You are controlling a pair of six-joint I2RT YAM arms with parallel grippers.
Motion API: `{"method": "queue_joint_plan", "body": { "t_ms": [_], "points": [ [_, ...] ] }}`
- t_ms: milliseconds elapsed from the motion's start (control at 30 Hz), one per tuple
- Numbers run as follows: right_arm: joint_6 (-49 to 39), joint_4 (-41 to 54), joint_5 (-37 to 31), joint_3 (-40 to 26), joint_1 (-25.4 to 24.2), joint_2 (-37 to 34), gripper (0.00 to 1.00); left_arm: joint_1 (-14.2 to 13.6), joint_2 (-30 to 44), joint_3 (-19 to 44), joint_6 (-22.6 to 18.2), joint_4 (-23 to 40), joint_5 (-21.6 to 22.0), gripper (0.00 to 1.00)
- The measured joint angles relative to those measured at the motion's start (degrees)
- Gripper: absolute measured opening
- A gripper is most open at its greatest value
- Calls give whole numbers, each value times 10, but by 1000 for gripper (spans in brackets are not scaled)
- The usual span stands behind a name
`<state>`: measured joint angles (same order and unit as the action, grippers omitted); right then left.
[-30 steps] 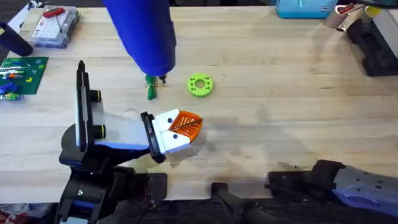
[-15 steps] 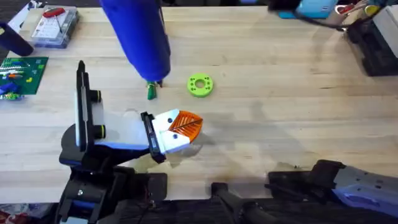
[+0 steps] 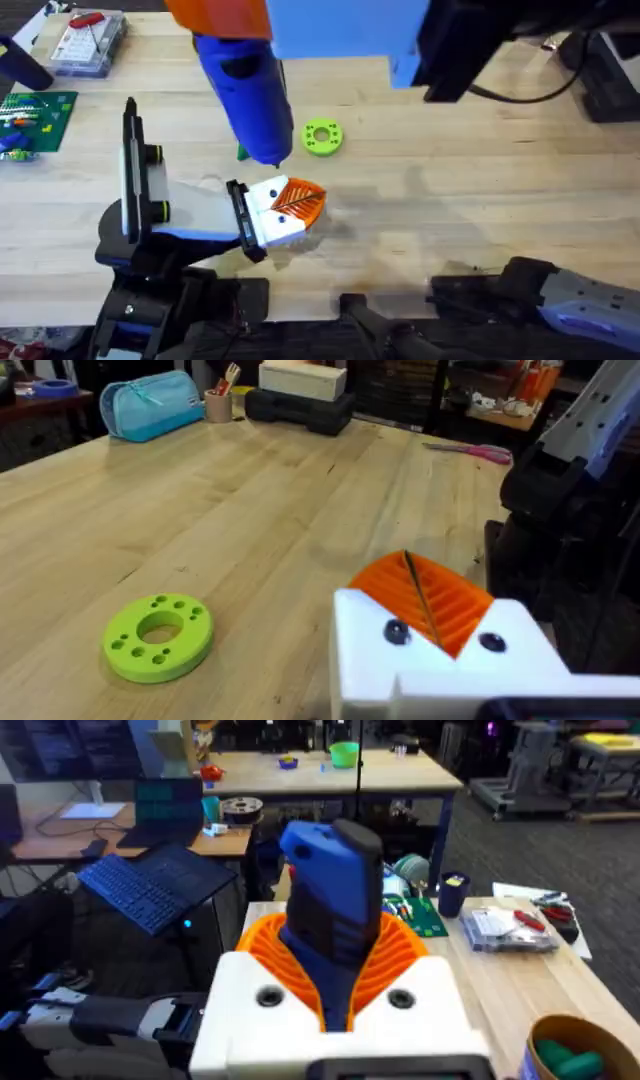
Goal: Pick up the gripper from the table and insert it into the empty holder that is missing its gripper. Then pick up a screw, insert it into the mounting hole, and use the screwdriver to tighten it. Finally, clean up the table by picking up the vegetable and placing it into the bucket.
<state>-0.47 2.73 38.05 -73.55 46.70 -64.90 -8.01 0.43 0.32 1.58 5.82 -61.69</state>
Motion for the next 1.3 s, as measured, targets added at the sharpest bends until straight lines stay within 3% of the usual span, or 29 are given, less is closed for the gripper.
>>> {"method": "queue_joint_plan", "body": {
  "t_ms": [433, 1300],
  "points": [
    [-7, -113, 5, 104, 6, 2, 87, 0, 0, 0, 0, 0, 0, 16],
    [-27, -170, 6, 165, 13, 2, 86, 0, 0, 0, 0, 0, 0, 16]
  ]
}}
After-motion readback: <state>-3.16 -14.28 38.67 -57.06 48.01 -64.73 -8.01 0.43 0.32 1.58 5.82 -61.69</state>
